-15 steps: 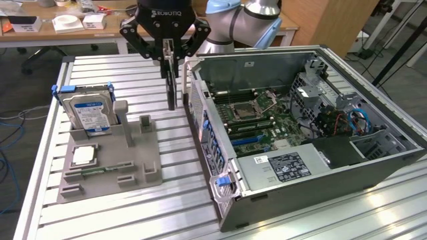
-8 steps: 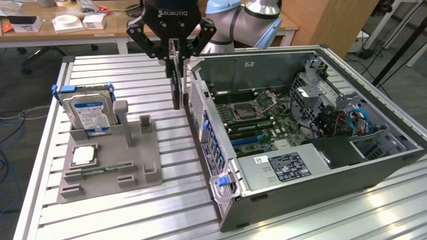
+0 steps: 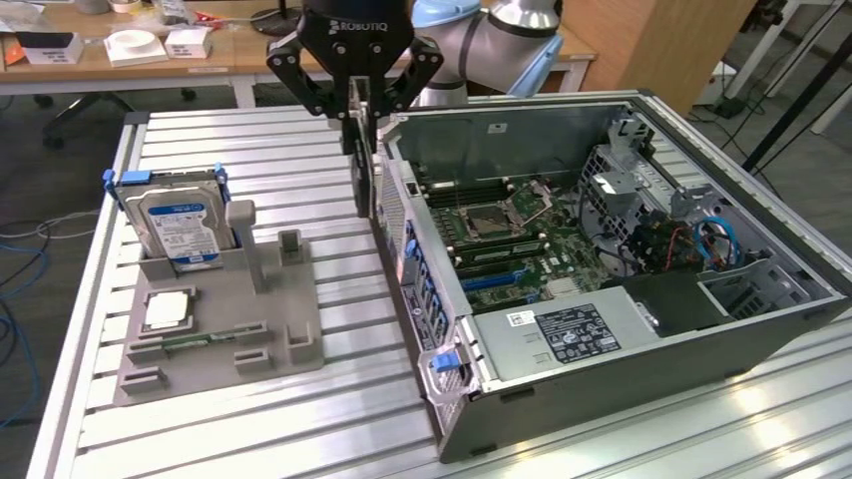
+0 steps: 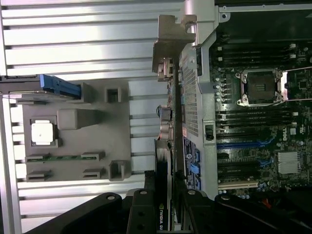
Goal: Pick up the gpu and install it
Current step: 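Pick up the gpu and move the gpu toward the slot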
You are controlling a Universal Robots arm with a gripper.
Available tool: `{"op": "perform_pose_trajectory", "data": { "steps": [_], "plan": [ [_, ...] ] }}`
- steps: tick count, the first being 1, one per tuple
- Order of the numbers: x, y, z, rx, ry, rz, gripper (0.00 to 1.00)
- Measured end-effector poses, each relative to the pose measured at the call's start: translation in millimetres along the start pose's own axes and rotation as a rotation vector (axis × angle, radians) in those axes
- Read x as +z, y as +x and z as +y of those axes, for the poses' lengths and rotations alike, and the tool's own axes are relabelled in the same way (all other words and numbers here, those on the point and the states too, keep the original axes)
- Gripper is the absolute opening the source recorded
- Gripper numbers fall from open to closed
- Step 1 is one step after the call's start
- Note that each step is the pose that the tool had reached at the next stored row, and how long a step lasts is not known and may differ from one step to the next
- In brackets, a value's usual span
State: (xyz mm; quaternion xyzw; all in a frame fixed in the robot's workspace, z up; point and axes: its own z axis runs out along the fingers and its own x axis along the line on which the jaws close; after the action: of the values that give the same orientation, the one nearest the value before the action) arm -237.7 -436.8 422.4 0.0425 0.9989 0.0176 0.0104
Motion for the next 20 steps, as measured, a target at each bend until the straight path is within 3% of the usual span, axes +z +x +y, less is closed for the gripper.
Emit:
{"op": "perform_pose_trajectory", "data": {
  "steps": [20],
  "plan": [
    [0.4, -16.6, 1.4, 0.000, 0.0001, 0.0000, 0.26]
  ]
}}
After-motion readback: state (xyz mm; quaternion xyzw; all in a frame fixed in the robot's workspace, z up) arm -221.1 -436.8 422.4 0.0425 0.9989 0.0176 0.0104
